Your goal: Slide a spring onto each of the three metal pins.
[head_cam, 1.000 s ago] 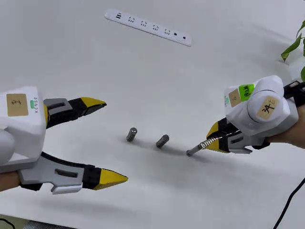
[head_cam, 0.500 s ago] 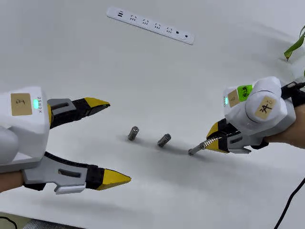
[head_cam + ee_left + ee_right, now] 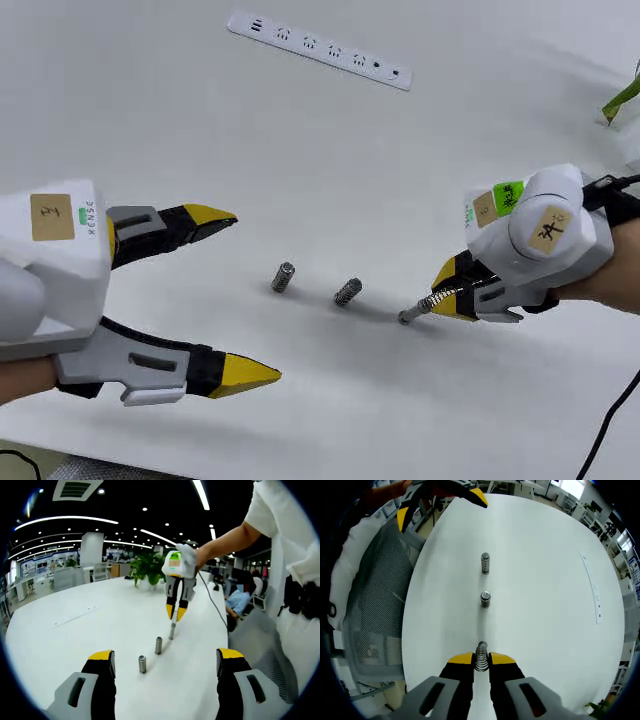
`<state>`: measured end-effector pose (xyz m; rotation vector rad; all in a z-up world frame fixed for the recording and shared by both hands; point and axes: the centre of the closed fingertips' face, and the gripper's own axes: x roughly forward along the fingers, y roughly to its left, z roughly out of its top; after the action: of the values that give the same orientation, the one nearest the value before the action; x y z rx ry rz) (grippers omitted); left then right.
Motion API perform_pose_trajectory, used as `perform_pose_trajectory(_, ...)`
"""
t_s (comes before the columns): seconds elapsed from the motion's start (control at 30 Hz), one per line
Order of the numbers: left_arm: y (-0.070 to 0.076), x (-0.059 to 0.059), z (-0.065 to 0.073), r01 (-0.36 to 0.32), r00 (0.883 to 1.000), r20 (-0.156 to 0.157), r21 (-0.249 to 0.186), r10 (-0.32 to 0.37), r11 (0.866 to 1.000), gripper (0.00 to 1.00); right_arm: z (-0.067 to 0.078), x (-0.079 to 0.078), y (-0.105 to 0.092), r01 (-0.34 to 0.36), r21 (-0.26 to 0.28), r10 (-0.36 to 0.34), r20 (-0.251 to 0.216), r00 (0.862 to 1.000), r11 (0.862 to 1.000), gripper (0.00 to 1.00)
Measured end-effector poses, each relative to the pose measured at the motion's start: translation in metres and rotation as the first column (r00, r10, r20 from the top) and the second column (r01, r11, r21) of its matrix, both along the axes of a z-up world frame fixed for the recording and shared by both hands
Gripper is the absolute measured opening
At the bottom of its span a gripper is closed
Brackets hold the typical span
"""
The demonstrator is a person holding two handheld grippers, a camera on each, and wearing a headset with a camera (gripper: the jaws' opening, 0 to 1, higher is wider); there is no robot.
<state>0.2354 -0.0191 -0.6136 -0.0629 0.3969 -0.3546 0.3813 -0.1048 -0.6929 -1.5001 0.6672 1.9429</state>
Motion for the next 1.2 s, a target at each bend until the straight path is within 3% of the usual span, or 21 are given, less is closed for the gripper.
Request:
perform_pose_trajectory(0.77,0.001,0.000,-0.003,-0.003,1.000,-0.006,-0.008,0.003,1.000,0.84,-0.033,-0.007,0.004,-0.025,-0.001,0.025,0.012,1.000,1.000,0.12)
perform_pose_trajectory(1.2,0.000,0.000,-0.003,-0.002,1.000,-0.011,-0.007,0.002,1.000,0.84,-0.042,-0.007,0.004,-0.023,-0.002,0.023,0.014,1.000,1.000,0.12)
